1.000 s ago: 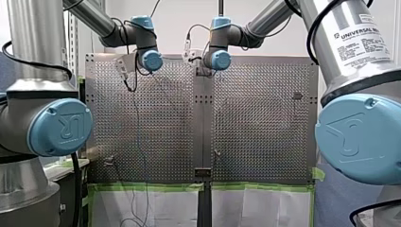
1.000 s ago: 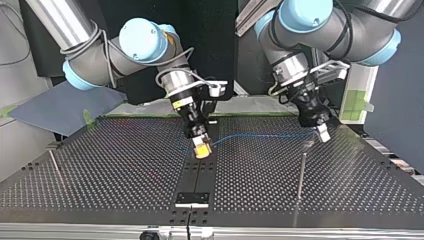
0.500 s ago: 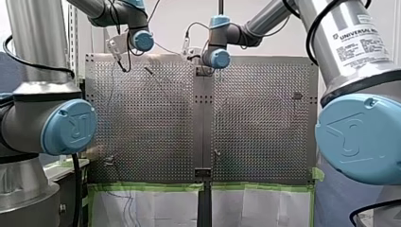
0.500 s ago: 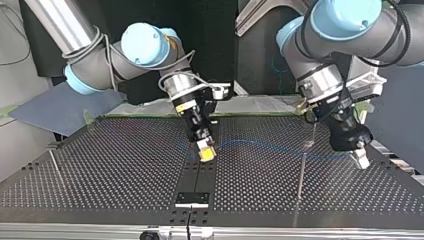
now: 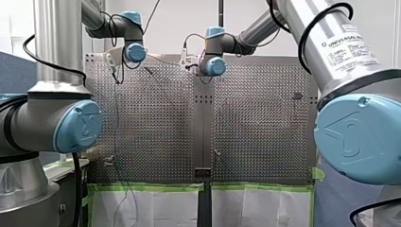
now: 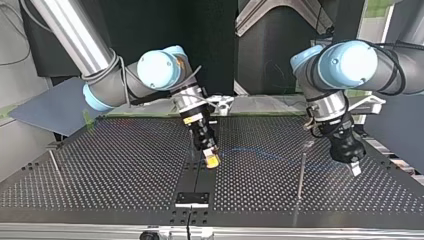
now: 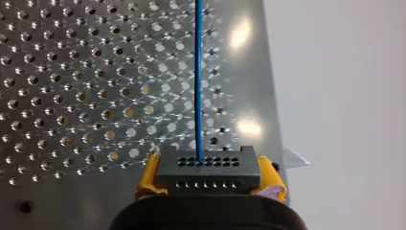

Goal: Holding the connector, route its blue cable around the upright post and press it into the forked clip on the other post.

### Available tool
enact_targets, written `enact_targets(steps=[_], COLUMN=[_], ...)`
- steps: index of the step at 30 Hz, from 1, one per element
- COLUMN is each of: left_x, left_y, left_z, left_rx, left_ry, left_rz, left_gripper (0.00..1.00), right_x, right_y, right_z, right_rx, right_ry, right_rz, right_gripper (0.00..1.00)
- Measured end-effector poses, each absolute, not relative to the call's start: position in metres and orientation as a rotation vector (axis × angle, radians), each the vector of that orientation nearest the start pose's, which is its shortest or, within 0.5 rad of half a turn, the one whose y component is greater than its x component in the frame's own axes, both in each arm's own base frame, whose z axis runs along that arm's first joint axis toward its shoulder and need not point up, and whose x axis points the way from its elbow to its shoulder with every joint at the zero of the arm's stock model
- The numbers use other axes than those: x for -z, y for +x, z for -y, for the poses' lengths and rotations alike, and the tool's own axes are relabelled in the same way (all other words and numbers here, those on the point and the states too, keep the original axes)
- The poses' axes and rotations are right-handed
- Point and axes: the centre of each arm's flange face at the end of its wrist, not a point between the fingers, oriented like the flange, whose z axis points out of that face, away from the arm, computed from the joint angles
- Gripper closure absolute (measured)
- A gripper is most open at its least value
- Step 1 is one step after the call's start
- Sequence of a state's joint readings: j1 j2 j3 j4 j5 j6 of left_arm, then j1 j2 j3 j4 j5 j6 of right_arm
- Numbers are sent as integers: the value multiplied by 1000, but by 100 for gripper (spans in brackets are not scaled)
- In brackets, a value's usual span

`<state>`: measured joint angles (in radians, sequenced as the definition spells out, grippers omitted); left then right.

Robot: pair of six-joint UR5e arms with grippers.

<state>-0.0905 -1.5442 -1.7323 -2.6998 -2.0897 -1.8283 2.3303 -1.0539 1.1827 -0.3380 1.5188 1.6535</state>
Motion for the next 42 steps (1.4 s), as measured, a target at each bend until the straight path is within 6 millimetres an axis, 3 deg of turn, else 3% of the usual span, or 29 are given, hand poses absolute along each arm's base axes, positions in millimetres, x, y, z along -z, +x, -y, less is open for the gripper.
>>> enact_targets(steps=[4,11,23,29,42], left_x=[-458,-453,-419,-413,-390], left_y=[492,517,558,567,585], left_z=[115,88,36,14,43], left_rx=[-29,-28,-32,-10,121], left_ry=[-547,-545,-551,-553,-462], left_rz=[-1197,-1199,-1244,-1246,-1334], left_gripper=[100,100,100,100,100], right_x=[-404,-422,-421,-420,-406], right_y=[600,607,612,613,617], right_z=[433,440,444,447,452], right_rx=[-1982,-2013,-2022,-2023,-2010], right_ry=[1555,1511,1500,1494,1509], right_rz=[690,665,657,657,671], right_gripper=[100,100,100,100,100])
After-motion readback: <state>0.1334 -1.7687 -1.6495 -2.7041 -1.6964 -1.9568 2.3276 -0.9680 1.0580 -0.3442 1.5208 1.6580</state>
